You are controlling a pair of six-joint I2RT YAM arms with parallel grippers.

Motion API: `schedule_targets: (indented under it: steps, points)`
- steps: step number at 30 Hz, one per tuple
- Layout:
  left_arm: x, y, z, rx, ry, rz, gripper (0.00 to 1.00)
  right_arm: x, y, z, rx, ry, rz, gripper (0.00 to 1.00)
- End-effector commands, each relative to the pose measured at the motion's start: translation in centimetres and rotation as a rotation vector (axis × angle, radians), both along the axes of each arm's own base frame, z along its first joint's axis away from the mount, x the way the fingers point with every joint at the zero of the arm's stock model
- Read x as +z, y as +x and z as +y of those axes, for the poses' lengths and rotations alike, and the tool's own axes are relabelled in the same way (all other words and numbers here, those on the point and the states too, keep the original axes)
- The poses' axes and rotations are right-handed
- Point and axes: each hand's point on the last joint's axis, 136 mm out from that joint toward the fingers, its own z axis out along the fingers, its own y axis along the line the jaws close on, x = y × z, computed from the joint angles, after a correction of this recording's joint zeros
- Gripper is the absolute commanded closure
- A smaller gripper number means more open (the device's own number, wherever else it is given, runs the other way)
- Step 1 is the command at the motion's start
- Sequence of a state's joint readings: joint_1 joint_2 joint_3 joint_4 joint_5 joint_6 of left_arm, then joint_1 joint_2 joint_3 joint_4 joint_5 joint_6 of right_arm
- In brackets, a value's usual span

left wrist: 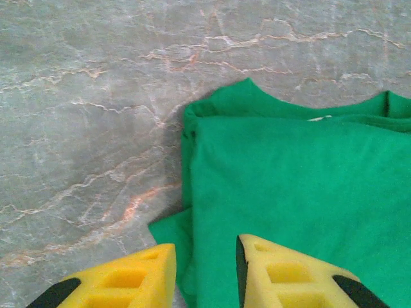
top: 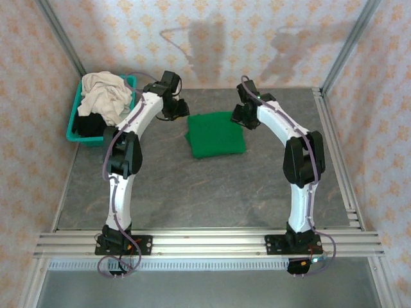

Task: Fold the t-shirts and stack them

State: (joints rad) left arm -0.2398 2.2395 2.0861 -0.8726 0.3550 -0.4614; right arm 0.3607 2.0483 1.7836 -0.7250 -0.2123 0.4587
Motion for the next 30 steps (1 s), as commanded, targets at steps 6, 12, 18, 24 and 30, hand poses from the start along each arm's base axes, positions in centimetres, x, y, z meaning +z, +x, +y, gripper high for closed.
schedule_targets:
  steps: [6, 12, 18, 24, 30]
  points:
    - [-4.0, 1.5, -3.8, -0.067, -0.008, 0.033, 0.74, -3.3, 6.0, 1.4, 0.009, -0.047, -0.019, 0.60]
    - [-6.4, 2.5, -3.0, -0.039, 0.017, 0.064, 0.75, -6.5, 8.4, -1.4, -0.076, -0.149, 0.040, 0.61]
    - [-5.6, 2.6, -2.5, -0.041, 0.034, 0.061, 0.74, -4.5, 8.7, -2.3, -0.083, -0.161, 0.032, 0.49]
    - [0.3, 1.7, -1.7, -0.051, 0.051, -0.020, 0.67, 2.7, 6.2, -2.1, -0.035, -0.239, -0.100, 0.33]
    - [5.3, -2.2, 0.1, -0.041, 0.060, -0.107, 0.59, 2.8, -0.3, 4.3, 0.146, -0.266, -0.189, 0.09]
